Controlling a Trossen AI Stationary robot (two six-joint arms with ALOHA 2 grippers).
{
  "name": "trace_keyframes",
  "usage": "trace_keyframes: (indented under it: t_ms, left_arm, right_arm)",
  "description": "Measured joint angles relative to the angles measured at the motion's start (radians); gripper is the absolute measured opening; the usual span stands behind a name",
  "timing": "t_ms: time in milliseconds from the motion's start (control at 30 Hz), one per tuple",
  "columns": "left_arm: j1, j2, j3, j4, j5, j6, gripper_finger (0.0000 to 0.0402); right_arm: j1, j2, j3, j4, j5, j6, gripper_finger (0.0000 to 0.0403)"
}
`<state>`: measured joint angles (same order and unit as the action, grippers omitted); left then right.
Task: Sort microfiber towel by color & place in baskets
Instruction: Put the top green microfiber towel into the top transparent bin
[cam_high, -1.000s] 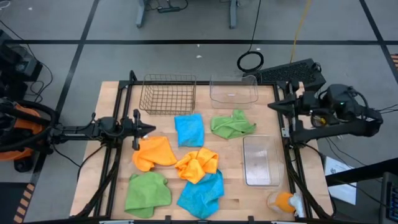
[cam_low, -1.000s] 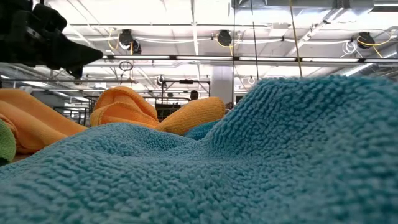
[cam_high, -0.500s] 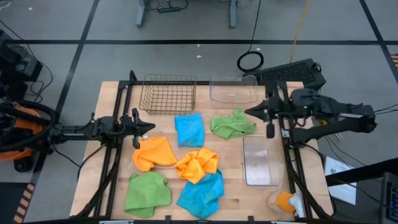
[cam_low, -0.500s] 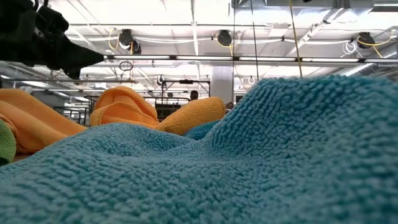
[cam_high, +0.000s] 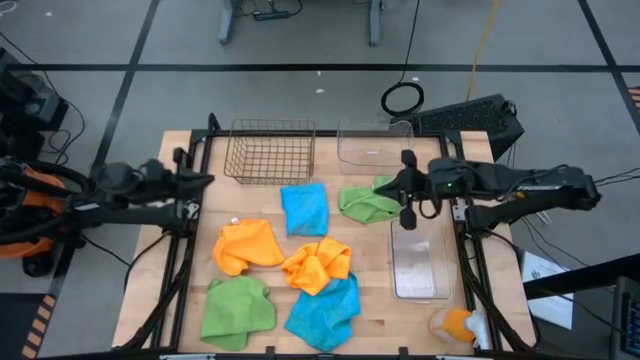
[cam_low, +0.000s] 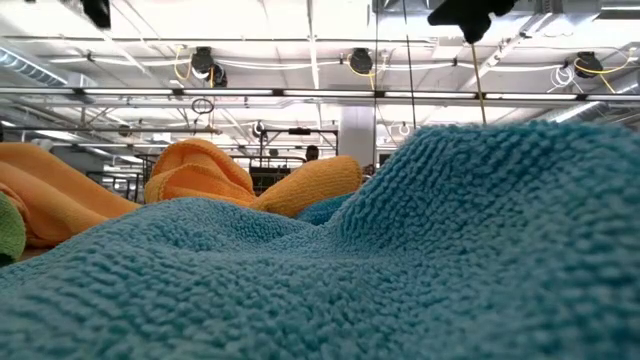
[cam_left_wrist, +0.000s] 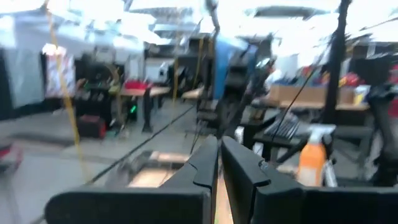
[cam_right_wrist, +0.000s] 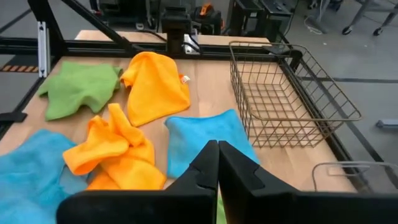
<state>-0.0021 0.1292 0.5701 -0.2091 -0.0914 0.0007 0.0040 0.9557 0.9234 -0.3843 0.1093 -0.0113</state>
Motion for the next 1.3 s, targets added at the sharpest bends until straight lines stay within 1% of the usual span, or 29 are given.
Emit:
trace_keyframes:
  t_ms: [100, 167, 300, 433, 567, 767, 867, 1033, 1133, 1300]
  left_arm:
    - [0.0, 0.016, 0.044, 0.033, 0.048, 0.066, 0.0028]
    - [0.0, 0.02, 0.059, 0.074, 0.053, 0.057, 0.0028]
    - [0.0, 0.05, 0.106, 0.068, 0.053, 0.032, 0.0028]
    - [0.0, 0.125, 0.146, 0.052, 0.053, 0.032, 0.0028]
    - [0.0, 0.24, 0.194, -0.044, 0.054, 0.031, 0.0028]
    - [0.0, 0.383, 0.195, -0.053, 0.055, 0.031, 0.0028]
    - [-0.003, 0.442, 0.182, -0.052, 0.082, 0.005, 0.0028]
    - [-0.028, 0.554, 0.16, -0.04, 0.087, 0.011, 0.0028]
    - [-0.046, 0.62, 0.16, -0.041, 0.087, 0.041, 0.0028]
    - [-0.071, 0.722, 0.16, -0.035, 0.088, 0.033, 0.0028]
  right_arm:
    - [0.0, 0.016, -0.034, 0.034, 0.0, 0.012, 0.0]
    - [0.0, 0.028, -0.049, 0.043, 0.0, 0.038, 0.0]
    - [0.0, 0.054, -0.063, 0.042, -0.001, 0.074, 0.0]
    - [0.0, 0.077, -0.065, 0.04, -0.001, 0.079, 0.0]
    - [0.0, 0.097, -0.065, 0.039, -0.001, 0.105, 0.0]
    - [0.0, 0.131, -0.065, 0.028, -0.001, 0.131, 0.0]
    - [0.0, 0.149, -0.065, 0.027, -0.001, 0.132, 0.0]
    - [0.0, 0.171, -0.065, 0.024, -0.001, 0.178, 0.0]
    - [0.0, 0.188, -0.065, 0.003, -0.001, 0.182, 0.0]
    - [-0.01, 0.219, -0.065, -0.03, -0.001, 0.183, 0.0]
